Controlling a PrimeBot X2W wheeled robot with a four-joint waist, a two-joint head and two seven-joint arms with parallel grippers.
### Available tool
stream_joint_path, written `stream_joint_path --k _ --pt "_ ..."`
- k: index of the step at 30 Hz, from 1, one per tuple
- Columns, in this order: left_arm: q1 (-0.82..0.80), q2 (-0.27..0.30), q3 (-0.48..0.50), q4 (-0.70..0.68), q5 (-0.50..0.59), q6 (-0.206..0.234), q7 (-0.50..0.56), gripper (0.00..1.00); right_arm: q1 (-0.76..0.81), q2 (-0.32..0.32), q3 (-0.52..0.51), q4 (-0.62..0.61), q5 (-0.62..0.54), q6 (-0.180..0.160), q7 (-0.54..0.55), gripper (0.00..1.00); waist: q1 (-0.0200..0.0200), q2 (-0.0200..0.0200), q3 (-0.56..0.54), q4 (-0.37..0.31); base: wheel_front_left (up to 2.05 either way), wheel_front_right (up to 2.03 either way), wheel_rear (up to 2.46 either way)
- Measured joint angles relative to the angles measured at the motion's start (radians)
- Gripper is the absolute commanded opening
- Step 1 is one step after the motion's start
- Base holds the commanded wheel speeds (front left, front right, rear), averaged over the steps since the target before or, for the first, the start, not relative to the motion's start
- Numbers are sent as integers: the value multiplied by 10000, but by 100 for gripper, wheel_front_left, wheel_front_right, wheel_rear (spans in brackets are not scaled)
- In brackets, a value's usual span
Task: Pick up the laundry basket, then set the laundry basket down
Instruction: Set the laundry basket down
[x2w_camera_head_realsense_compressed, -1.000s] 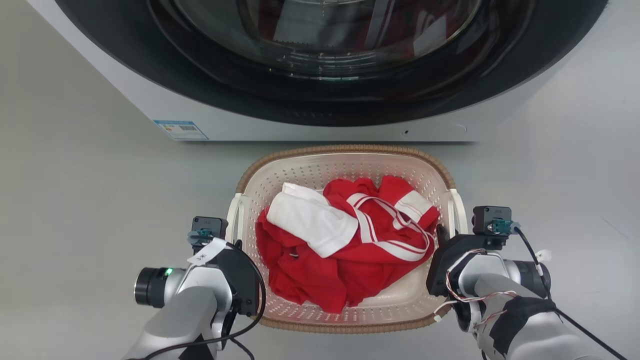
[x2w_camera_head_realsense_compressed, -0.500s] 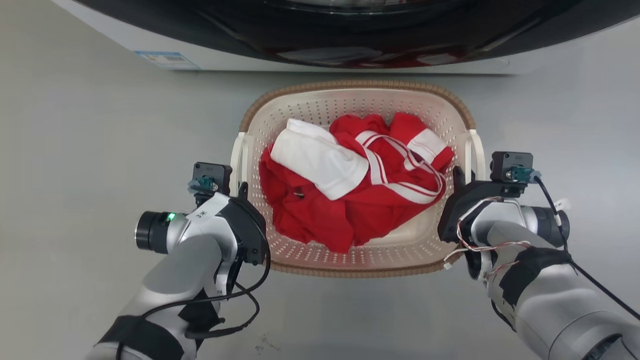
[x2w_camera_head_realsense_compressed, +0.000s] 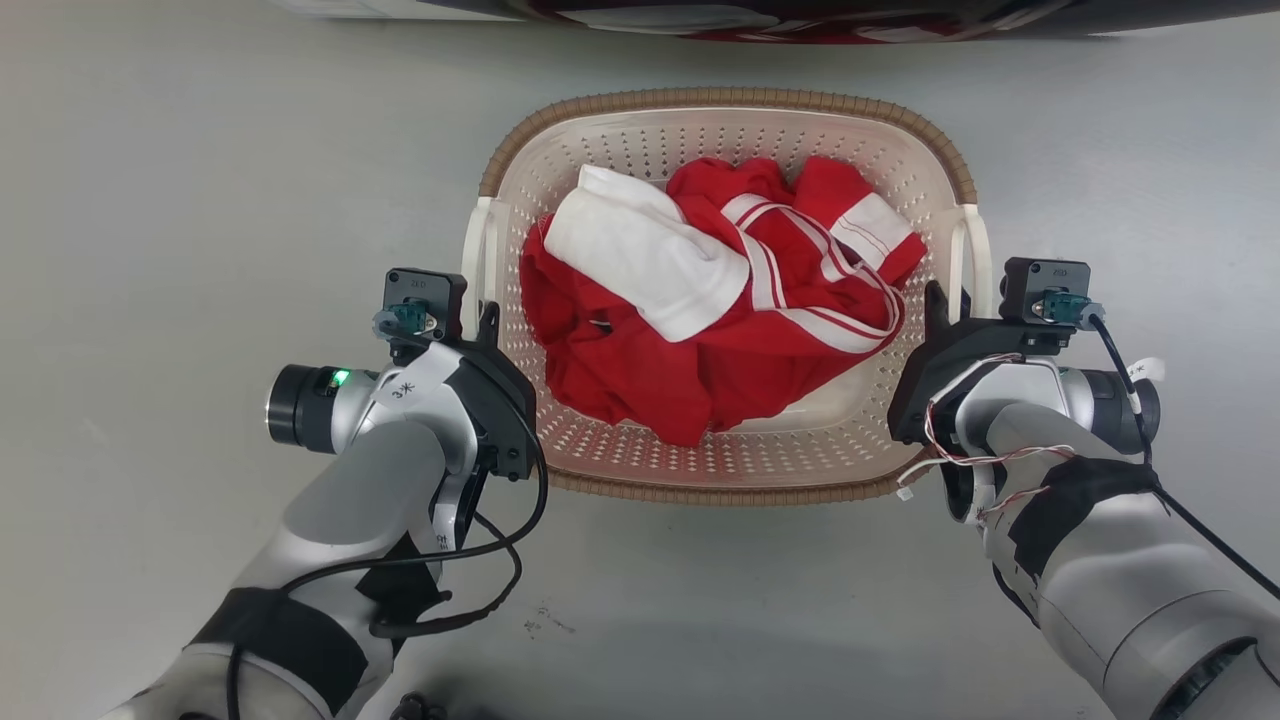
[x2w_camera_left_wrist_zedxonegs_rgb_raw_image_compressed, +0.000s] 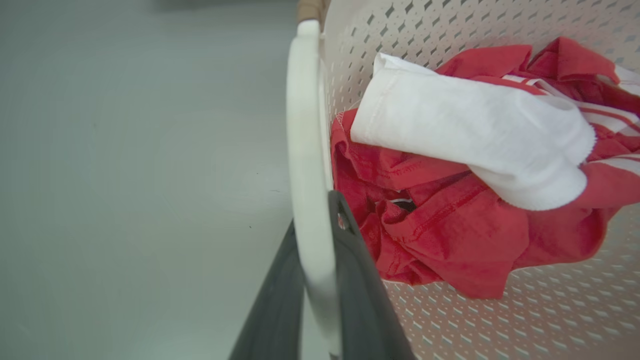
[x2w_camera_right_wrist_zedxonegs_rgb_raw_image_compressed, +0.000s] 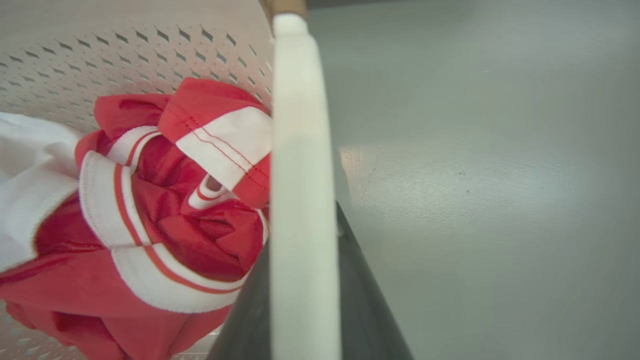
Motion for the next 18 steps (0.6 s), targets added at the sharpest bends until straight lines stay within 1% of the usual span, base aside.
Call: stream_joint_path --k 12,18 --pt "-556 -31 -58 224 4 0 -307 0 -532 -2 -38 44 -38 2 -104 0 -1 -1 323 131 0 0 0" --pt "-569 -36 -186 286 17 0 -437 0 -567 0 -35 84 -98 2 -178 0 -1 -1 409 187 0 0 0"
